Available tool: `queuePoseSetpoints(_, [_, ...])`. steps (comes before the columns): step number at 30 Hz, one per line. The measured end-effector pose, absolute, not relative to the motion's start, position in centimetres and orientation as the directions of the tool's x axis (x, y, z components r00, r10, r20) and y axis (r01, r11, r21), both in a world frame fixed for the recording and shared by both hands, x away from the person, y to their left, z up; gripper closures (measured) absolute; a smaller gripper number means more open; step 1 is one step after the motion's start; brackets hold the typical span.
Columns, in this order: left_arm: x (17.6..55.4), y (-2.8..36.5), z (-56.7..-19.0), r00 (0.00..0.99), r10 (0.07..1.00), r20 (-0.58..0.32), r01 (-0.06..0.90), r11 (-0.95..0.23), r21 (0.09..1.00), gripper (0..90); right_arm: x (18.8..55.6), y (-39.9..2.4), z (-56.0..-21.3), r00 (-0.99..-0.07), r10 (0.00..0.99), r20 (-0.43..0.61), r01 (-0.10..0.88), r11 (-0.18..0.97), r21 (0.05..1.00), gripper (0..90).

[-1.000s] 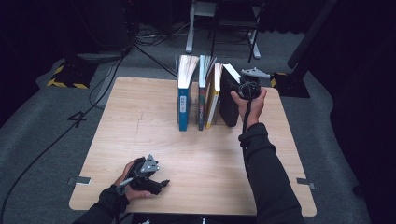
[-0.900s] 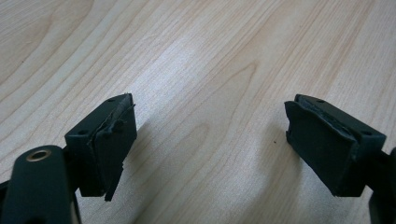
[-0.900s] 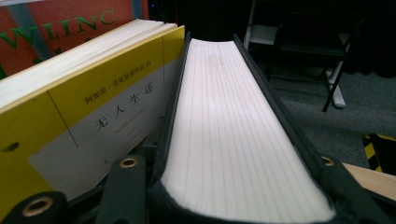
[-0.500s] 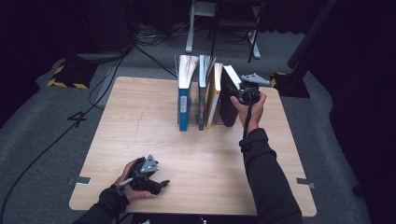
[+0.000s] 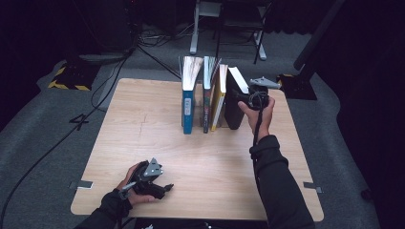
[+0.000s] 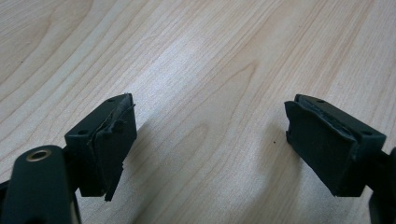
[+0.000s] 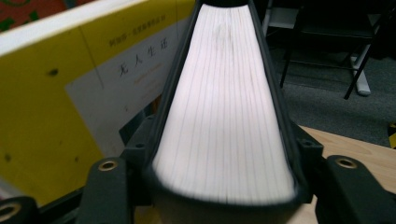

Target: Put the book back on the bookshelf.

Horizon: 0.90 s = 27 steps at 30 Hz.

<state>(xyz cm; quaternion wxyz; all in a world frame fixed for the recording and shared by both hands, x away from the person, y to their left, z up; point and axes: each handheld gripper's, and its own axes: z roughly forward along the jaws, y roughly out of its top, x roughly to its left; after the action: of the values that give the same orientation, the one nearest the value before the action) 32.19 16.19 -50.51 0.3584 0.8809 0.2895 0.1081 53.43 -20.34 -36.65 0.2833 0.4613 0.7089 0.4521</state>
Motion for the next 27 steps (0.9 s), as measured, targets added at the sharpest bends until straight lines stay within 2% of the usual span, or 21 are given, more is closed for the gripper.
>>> queuePoseSetpoints(4, [32.2, 16.2, -50.5, 0.809, 0.587, -0.016, 0.432, -0.577, 0.693, 16.1, 52.0, -21.2, -36.8, -0.459, 0.888, -0.03, 0.383, 0.228, 0.895, 40.1])
queuePoseSetpoints(8, [32.2, 16.2, -50.5, 0.809, 0.587, -0.015, 0.432, -0.577, 0.693, 16.1, 51.3, -21.8, -37.3, -0.481, 0.876, -0.026, 0.389, 0.239, 0.89, 39.8])
queuePoseSetpoints(11, [32.2, 16.2, -50.5, 0.809, 0.587, -0.015, 0.432, -0.578, 0.693, 16.1, 50.4, -22.5, -38.5, -0.504, 0.864, -0.023, 0.39, 0.251, 0.886, 42.2])
queuePoseSetpoints(15, [32.2, 16.2, -50.5, 0.809, 0.587, -0.015, 0.432, -0.578, 0.692, 16.1, 49.8, -22.8, -39.4, -0.506, 0.861, -0.062, 0.365, 0.278, 0.889, 52.4])
queuePoseSetpoints(21, [32.2, 16.2, -50.5, 0.81, 0.586, -0.015, 0.431, -0.578, 0.692, 16.1, 49.8, -22.4, -39.4, -0.513, 0.853, -0.092, 0.345, 0.303, 0.889, 52.4])
queuePoseSetpoints(27, [32.2, 16.2, -50.5, 0.811, 0.585, -0.015, 0.431, -0.579, 0.693, 16.0, 50.0, -21.5, -39.4, -0.524, 0.848, -0.074, 0.351, 0.295, 0.889, 51.4])
